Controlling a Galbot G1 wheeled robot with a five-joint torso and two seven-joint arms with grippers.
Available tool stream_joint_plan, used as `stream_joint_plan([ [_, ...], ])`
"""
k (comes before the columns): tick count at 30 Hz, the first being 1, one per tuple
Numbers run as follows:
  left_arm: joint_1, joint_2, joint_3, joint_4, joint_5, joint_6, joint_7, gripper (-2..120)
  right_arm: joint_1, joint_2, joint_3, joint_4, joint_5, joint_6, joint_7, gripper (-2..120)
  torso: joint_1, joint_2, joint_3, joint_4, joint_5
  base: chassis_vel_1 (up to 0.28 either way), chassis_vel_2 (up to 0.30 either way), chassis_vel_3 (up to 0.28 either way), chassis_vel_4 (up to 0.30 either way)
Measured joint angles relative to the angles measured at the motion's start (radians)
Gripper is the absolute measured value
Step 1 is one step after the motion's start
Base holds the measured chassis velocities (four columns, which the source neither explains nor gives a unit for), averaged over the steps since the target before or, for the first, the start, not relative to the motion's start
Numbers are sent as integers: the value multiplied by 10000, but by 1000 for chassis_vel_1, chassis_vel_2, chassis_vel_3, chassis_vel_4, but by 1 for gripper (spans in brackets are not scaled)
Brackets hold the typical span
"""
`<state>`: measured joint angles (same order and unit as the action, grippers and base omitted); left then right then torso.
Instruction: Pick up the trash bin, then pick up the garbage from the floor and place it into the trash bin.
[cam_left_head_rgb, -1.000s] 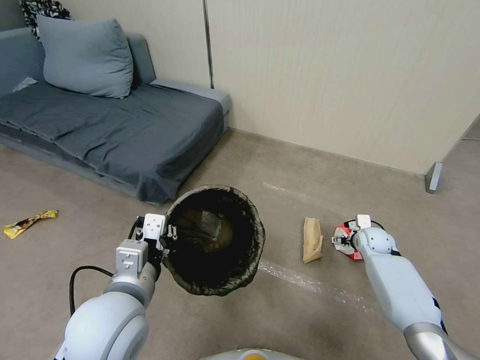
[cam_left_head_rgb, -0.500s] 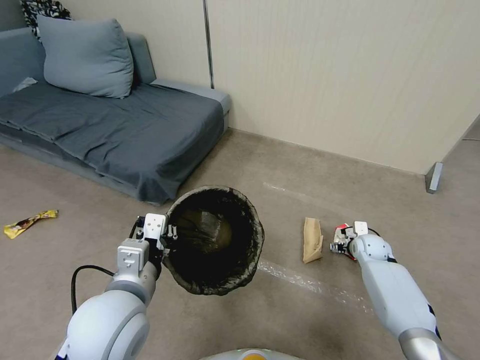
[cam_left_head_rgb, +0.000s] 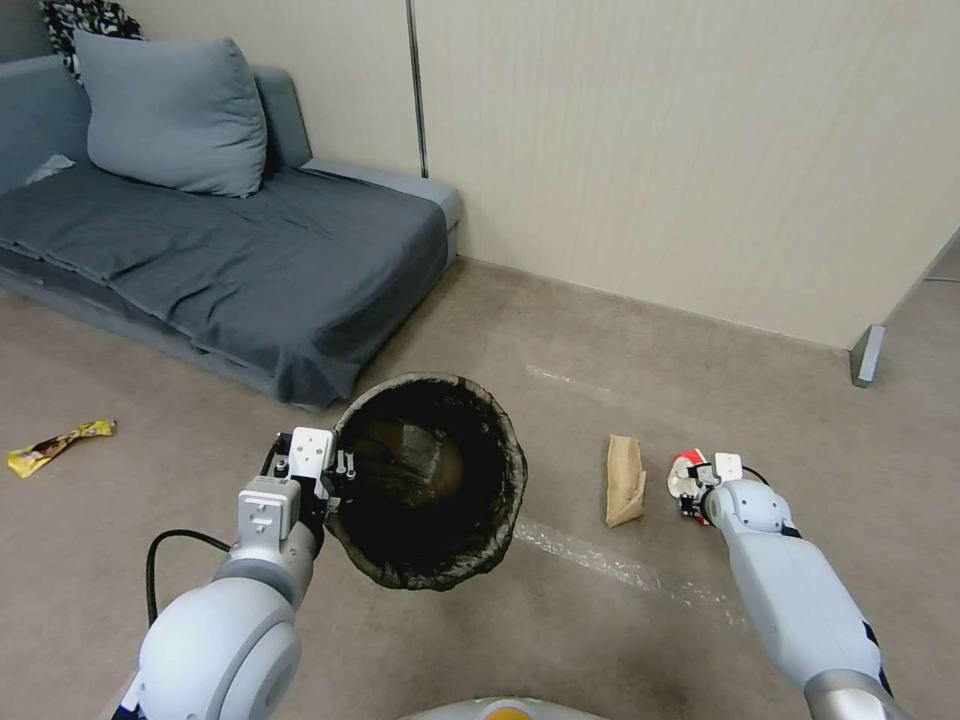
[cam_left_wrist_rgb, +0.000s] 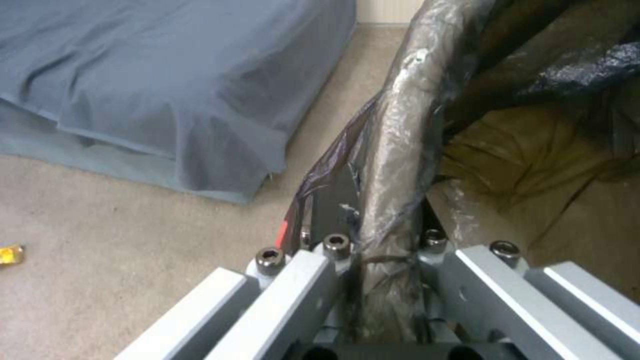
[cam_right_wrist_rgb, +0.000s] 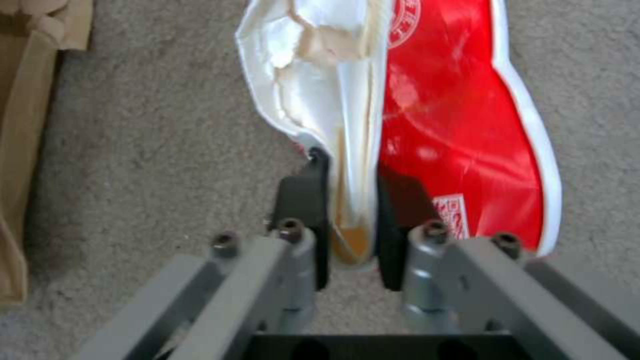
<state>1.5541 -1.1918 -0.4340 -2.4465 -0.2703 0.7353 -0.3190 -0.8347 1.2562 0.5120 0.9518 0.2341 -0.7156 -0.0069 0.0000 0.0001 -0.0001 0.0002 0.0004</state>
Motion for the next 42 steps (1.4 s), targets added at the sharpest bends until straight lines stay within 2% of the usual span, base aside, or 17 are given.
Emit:
stream_joint_plan([
  [3,2,0,2,2,11,0,10,0,0,-33,34,2,6,-3,-6,2,0,0,0,0,-2,0,0,0,0],
  [5,3,0,2,2,13,0,10,0,0,-36,39,3,6,-3,-6,0,0,0,0,0,-2,0,0,0,0],
  [16,19,2,-5,14,63,0,43,0,-274,-100,243,268,7,98,30,0,0,0,1,0,0,0,0,0,0],
  [19,19,50,-75,-10,54,0,47,0,-856,-459,445,1777,199,-30,135,0,0,0,1,-4,-3,0,0,0,0],
  [20,19,50,-75,-10,54,0,47,0,-856,-459,445,1777,199,-30,135,0,0,0,1,-4,-3,0,0,0,0],
  [22,2,29,-68,-12,53,0,48,0,-1473,-940,692,3605,723,-171,333,0,0,0,1,-1,-1,0,0,0,0],
  [23,2,29,-68,-12,53,0,48,0,-1473,-940,692,3605,723,-171,333,0,0,0,1,-1,-1,0,0,0,0],
  [25,-14,0,-48,-12,56,0,48,0,-2111,-1446,1027,5203,1365,-188,572,0,0,-1,1,-3,-2,0,0,0,0],
  [26,-14,0,-48,-12,56,0,48,0,-2111,-1446,1027,5203,1365,-188,572,0,0,-1,1,-3,-2,0,0,0,0],
  [28,-7,-1,-46,-24,58,0,40,0,-2847,-1804,1355,7017,2013,-194,798,0,0,0,1,-4,-5,0,0,0,0],
  [30,-3,2,-46,-32,57,0,31,0,-3064,-1879,1418,7535,2203,-194,855,0,0,-1,1,-2,-4,0,0,0,0],
  [33,18,4,-13,-48,58,0,-7,0,-3877,-2197,1471,10331,3646,-210,1261,0,0,0,1,-3,-5,0,0,0,0],
  [34,18,4,-13,-48,58,0,-7,0,-3877,-2197,1471,10331,3646,-210,1261,0,0,0,1,-3,-5,0,0,0,0],
  [35,22,-15,25,-48,62,0,-8,0,-3873,-2277,1356,11397,4497,-210,1268,0,0,-1,1,-2,-5,0,0,0,0],
  [37,22,-25,38,-50,64,0,-10,0,-3845,-2294,1303,11692,4833,-210,1267,0,0,0,0,-2,-7,0,0,0,0],
  [39,76,-40,80,-109,101,0,-13,0,-3590,-2391,990,12862,6274,-210,1226,0,0,0,1,2,-4,0,0,0,0],
  [42,141,-32,101,-143,133,0,-15,0,-3450,-2568,800,13488,7171,-210,1061,0,0,0,0,2,-7,0,0,0,0],
])
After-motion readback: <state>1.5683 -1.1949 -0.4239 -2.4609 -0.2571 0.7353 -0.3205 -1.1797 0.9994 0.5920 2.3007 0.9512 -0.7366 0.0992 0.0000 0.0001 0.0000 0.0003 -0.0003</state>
